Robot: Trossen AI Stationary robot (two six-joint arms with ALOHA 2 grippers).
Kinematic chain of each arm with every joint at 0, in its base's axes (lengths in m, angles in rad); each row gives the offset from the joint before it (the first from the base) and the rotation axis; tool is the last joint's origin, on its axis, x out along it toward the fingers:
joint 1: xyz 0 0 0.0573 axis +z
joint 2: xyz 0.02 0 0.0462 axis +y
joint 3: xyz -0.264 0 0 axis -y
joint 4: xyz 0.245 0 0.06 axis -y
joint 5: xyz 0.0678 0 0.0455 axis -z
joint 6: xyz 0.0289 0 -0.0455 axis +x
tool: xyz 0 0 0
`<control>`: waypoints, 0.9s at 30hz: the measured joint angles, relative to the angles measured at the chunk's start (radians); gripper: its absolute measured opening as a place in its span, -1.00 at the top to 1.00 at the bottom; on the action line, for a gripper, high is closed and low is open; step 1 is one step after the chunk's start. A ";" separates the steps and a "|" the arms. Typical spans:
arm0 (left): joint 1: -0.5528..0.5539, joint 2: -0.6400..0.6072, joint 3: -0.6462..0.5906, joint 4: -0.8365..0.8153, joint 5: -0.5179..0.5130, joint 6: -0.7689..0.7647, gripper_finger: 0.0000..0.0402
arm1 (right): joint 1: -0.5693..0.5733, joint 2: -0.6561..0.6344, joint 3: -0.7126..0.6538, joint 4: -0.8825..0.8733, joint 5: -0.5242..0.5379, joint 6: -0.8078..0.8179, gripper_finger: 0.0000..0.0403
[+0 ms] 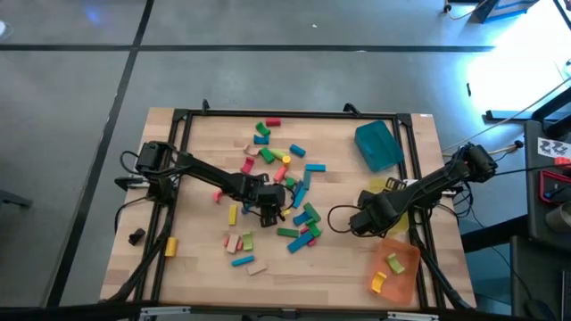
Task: Sort blocks by size
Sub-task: Put the pink rectangular block into the yellow bin
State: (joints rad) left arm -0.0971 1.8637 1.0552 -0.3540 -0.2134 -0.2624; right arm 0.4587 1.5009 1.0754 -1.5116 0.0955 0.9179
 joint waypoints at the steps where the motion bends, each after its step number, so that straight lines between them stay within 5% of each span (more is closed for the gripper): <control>1: 0.000 0.000 0.000 -0.002 0.001 0.000 0.23 | 0.001 -0.001 0.013 0.001 0.009 -0.006 0.14; 7: -0.001 0.001 0.000 0.005 0.013 0.000 0.56 | 0.073 -0.031 0.100 0.109 0.268 -0.011 0.14; 12: 0.002 -0.006 0.004 0.021 0.065 0.000 0.56 | 0.145 -0.039 0.107 0.321 0.472 -0.105 0.14; 27: 0.000 -0.077 0.176 0.151 0.471 -0.002 0.54 | 0.151 -0.022 0.009 0.945 0.555 -0.837 0.14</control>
State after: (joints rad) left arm -0.0971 1.7863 1.2309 -0.2033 0.2581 -0.2647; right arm 0.6098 1.4788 1.0843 -0.5664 0.6508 0.0810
